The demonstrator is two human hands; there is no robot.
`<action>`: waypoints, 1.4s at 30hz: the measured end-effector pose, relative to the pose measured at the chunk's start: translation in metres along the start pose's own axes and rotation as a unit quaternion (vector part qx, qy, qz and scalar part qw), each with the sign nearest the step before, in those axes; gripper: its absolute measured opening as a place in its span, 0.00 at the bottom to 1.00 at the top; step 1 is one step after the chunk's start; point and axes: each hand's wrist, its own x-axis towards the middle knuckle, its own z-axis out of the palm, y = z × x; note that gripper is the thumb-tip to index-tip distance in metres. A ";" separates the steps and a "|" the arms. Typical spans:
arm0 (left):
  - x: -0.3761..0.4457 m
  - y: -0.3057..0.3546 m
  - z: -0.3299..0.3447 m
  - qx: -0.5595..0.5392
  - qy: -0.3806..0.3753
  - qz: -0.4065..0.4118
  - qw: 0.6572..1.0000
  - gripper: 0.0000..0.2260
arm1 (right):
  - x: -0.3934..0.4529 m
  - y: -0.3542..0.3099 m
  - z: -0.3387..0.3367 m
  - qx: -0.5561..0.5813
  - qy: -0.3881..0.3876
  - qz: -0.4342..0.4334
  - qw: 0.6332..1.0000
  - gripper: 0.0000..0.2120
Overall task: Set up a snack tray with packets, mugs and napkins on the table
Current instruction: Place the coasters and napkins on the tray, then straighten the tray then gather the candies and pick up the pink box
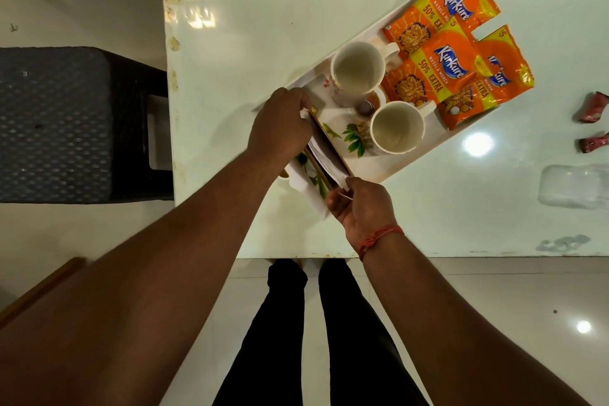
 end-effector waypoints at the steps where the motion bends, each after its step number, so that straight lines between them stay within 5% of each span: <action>1: -0.001 0.000 -0.001 -0.003 0.001 -0.002 1.000 0.13 | 0.000 0.001 0.000 -0.005 0.001 -0.003 1.000 0.08; 5: -0.007 -0.004 -0.002 -0.028 0.024 -0.009 0.999 0.13 | -0.008 -0.001 -0.005 -0.060 0.012 -0.026 0.998 0.05; 10: -0.031 -0.016 -0.001 -0.134 0.097 -0.054 0.985 0.13 | -0.021 -0.002 -0.017 -0.195 0.098 -0.143 0.965 0.14; 19: -0.076 -0.027 0.014 -0.260 0.079 -0.226 0.935 0.26 | -0.040 -0.020 -0.038 -0.473 0.129 -0.528 0.694 0.18; 29: -0.064 -0.011 0.039 -0.298 0.125 -0.297 0.899 0.29 | -0.014 -0.136 -0.072 -0.553 0.117 -0.628 0.534 0.24; 37: -0.051 0.009 0.072 -0.275 0.203 -0.331 0.880 0.29 | 0.017 -0.245 -0.094 -0.595 0.090 -0.625 0.496 0.25; 42: -0.052 0.016 0.087 -0.282 0.231 -0.348 0.864 0.28 | 0.043 -0.298 -0.090 -0.588 0.066 -0.585 0.555 0.29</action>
